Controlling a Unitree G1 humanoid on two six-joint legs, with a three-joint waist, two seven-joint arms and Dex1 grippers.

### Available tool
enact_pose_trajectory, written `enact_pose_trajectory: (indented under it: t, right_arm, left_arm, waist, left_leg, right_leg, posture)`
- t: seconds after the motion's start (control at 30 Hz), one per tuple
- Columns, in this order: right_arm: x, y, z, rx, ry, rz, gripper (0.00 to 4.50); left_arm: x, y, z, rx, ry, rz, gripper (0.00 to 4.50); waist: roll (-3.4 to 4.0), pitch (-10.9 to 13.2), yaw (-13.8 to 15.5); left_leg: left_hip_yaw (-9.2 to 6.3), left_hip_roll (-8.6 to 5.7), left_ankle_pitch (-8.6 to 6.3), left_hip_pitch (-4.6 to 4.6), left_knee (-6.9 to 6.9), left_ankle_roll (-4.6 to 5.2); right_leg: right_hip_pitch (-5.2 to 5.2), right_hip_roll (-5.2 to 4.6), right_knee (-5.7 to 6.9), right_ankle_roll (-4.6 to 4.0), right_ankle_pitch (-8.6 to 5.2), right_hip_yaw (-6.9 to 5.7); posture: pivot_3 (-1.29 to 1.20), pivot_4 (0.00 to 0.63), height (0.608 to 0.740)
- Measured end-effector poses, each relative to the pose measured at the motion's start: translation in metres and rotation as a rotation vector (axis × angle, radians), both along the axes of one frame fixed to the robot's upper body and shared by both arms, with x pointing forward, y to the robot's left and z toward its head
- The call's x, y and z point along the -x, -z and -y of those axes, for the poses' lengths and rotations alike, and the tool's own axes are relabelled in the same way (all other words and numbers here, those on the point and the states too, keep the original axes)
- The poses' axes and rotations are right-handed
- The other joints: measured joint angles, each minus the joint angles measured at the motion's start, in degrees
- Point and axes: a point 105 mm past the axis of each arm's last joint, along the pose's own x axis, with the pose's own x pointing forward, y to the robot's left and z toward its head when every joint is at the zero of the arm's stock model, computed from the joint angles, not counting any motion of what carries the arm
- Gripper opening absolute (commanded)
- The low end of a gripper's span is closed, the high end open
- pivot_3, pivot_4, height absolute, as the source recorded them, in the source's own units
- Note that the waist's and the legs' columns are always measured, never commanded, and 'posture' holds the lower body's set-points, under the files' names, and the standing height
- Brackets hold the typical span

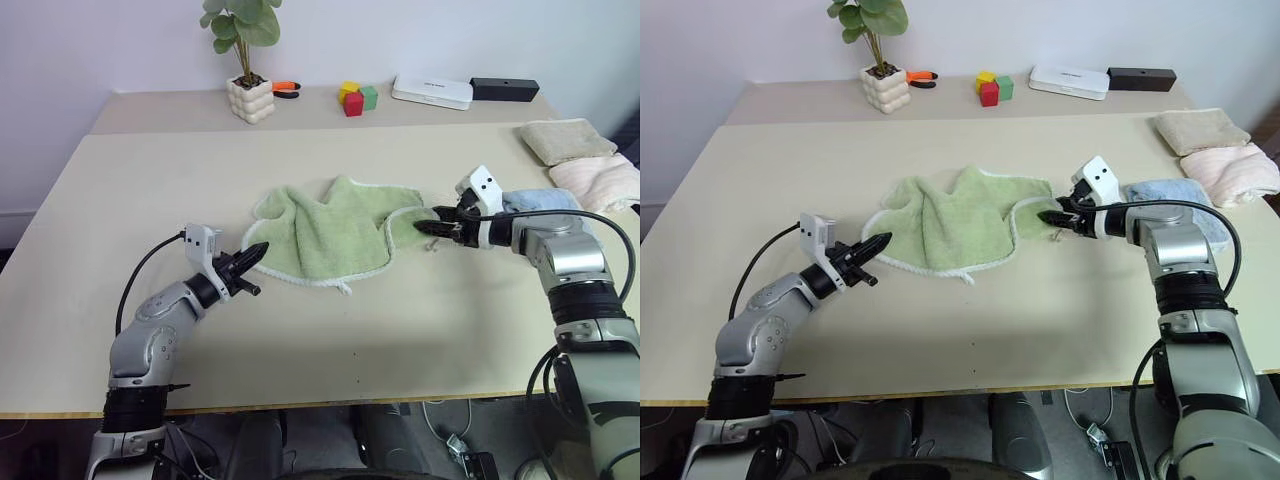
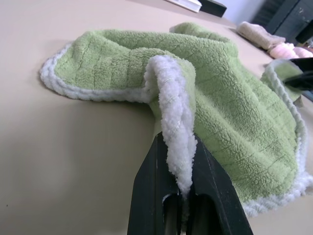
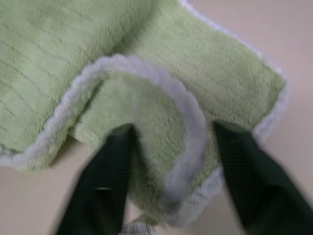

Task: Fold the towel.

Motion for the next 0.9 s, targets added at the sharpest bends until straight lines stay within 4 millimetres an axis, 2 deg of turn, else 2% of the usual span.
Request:
enact_pose_trajectory:
  t: [0.03,0.07,0.2,0.3,0.4,0.5,0.57,0.77,0.9]
  right_arm:
    - [0.0,0.0,0.0,-0.002,-0.005,-0.002,0.13]
    - [0.001,0.0,-0.001,-0.006,-0.009,-0.002,0.05]
    - [0.011,-0.002,-0.006,-0.012,-0.077,0.031,0.05]
    - [0.03,-0.003,-0.008,-0.003,-0.158,0.054,0.05]
    - [0.059,-0.007,-0.003,0.033,-0.248,0.071,0.05]
    - [0.08,-0.008,-0.005,0.063,-0.313,0.073,0.05]
    - [0.1,-0.006,-0.004,0.088,-0.358,0.052,0.05]
    - [0.14,0.006,0.0,0.105,-0.432,-0.021,0.05]
    - [0.157,0.012,0.003,0.106,-0.451,-0.062,0.05]
  left_arm:
    - [0.0,0.0,0.0,-0.002,-0.002,0.001,0.0]
    - [0.001,0.0,-0.001,-0.006,-0.003,0.001,0.0]
    - [0.003,0.001,-0.007,-0.023,-0.007,-0.011,0.0]
    - [0.01,0.001,-0.017,-0.038,-0.008,-0.03,0.0]
    - [0.024,-0.001,-0.036,-0.078,-0.006,-0.063,0.0]
    - [0.037,-0.005,-0.042,-0.095,0.032,-0.089,0.0]
    - [0.053,-0.006,-0.046,-0.108,0.074,-0.136,0.0]
    - [0.09,-0.004,-0.061,-0.131,0.134,-0.267,0.0]
    - [0.108,0.0,-0.075,-0.123,0.129,-0.338,0.0]
  waist:
    - [0.0,0.0,0.0]
    - [0.0,0.0,0.0]
    - [0.0,0.0,0.01]
    - [0.01,0.01,0.02]
    - [0.01,0.03,0.03]
    - [0.0,0.04,-0.07]
    - [-0.02,0.06,-0.04]
    - [-0.11,0.12,0.05]
    - [-0.16,0.18,0.01]
  left_leg:
    - [0.0,0.0,0.0,0.0,0.0,0.0]
    - [0.0,0.0,0.0,0.0,0.0,0.0]
    - [0.0,0.0,0.0,0.0,-0.01,0.0]
    - [-0.01,0.0,-0.01,-0.01,-0.02,0.02]
    - [0.0,0.0,-0.05,-0.01,-0.01,0.07]
    - [0.0,0.01,-0.05,0.02,0.03,0.07]
    - [0.01,0.01,-0.06,0.01,0.02,0.08]
    - [0.04,0.02,-0.11,0.01,0.06,0.16]
    - [0.07,0.02,-0.11,0.02,0.08,0.16]
  right_leg:
    - [0.0,0.0,0.0,0.0,0.0,0.0]
    - [0.0,0.0,0.0,0.0,0.0,0.0]
    - [0.0,0.0,-0.01,0.01,0.0,0.0]
    - [-0.01,0.0,0.0,0.01,-0.01,0.0]
    - [0.0,-0.01,0.0,0.03,-0.02,0.0]
    - [0.01,0.0,0.0,0.01,-0.04,0.01]
    - [0.0,0.0,-0.01,-0.05,-0.1,0.02]
    - [0.01,-0.02,-0.02,-0.37,-0.32,0.03]
    - [-0.01,-0.03,-0.01,-0.42,-0.34,0.04]
  posture:
    - [0.0,0.15,0.74]
    - [0.0,0.15,0.74]
    - [0.0,0.15,0.74]
    - [0.0,0.15,0.74]
    - [0.0,0.15,0.74]
    - [0.0,0.15,0.74]
    - [0.0,0.15,0.74]
    - [0.0,0.15,0.74]
    - [0.0,0.15,0.74]
